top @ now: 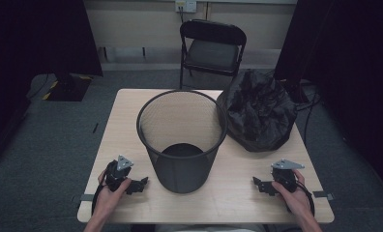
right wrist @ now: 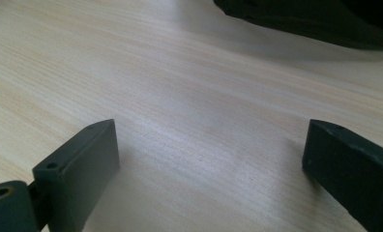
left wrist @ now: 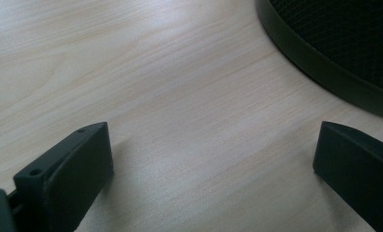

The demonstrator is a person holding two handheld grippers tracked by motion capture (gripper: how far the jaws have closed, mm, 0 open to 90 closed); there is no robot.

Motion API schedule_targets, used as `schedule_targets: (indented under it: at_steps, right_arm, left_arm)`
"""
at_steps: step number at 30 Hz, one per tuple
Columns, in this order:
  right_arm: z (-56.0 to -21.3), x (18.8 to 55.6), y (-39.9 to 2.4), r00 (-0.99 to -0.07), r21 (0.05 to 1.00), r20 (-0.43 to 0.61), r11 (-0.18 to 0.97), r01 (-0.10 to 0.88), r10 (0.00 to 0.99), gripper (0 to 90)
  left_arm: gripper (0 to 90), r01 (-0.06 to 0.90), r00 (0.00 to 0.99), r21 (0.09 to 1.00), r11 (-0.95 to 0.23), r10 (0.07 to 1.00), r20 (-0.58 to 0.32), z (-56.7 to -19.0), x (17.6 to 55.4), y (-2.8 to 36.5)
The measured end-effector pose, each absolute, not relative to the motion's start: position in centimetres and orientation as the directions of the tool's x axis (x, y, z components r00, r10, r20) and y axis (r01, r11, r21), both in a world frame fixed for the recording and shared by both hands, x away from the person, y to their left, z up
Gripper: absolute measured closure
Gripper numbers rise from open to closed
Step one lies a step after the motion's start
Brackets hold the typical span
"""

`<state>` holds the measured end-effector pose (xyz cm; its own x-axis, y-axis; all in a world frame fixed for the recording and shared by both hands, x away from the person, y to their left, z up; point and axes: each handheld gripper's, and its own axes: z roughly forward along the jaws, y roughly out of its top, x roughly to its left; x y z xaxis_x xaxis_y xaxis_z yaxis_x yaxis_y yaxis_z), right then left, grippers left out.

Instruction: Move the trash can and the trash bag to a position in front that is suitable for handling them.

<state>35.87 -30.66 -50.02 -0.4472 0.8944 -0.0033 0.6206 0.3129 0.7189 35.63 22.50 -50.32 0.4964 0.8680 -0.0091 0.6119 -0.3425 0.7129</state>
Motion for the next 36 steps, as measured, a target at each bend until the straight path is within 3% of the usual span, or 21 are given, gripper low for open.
schedule_targets:
  at_steps: [7, 9, 14, 20, 24, 36]
  right_arm:
    - [-50.0, 35.6, -30.5, -0.437, 0.720, 0.003, 0.301, 0.625, 0.900, 7.2]
    - [-49.6, 35.5, -30.6, -0.445, 0.714, 0.043, 0.284, 0.639, 0.894, 11.3]
    - [-48.8, 35.0, -30.5, -0.486, 0.720, 0.077, 0.289, 0.631, 0.870, 12.8]
    - [-47.7, 34.4, -30.3, -0.507, 0.743, 0.102, 0.273, 0.611, 0.856, 12.5]
    - [-46.3, 34.1, -30.0, -0.521, 0.785, 0.144, 0.223, 0.578, 0.841, 12.3]
    - [-43.6, 34.4, -28.2, -0.552, 0.854, 0.160, 0.166, 0.494, 0.818, 12.2]
  left_arm:
    - [1.0, 0.610, 0.499, 0.714, -0.343, 0.866, -0.011, -50.3, 35.4, 22.7]
    - [1.6, 0.609, 0.505, 0.712, -0.349, 0.863, -0.009, -50.2, 35.4, 22.8]
    - [19.2, 0.607, 0.498, 0.730, -0.313, 0.866, -0.043, -49.6, 35.0, 23.0]
    - [16.2, 0.583, 0.503, 0.753, -0.306, 0.864, -0.038, -48.9, 34.1, 22.7]
    - [16.7, 0.565, 0.526, 0.779, -0.271, 0.846, -0.087, -47.8, 33.5, 22.9]
    - [16.2, 0.492, 0.534, 0.832, -0.257, 0.844, -0.054, -44.7, 33.8, 22.9]
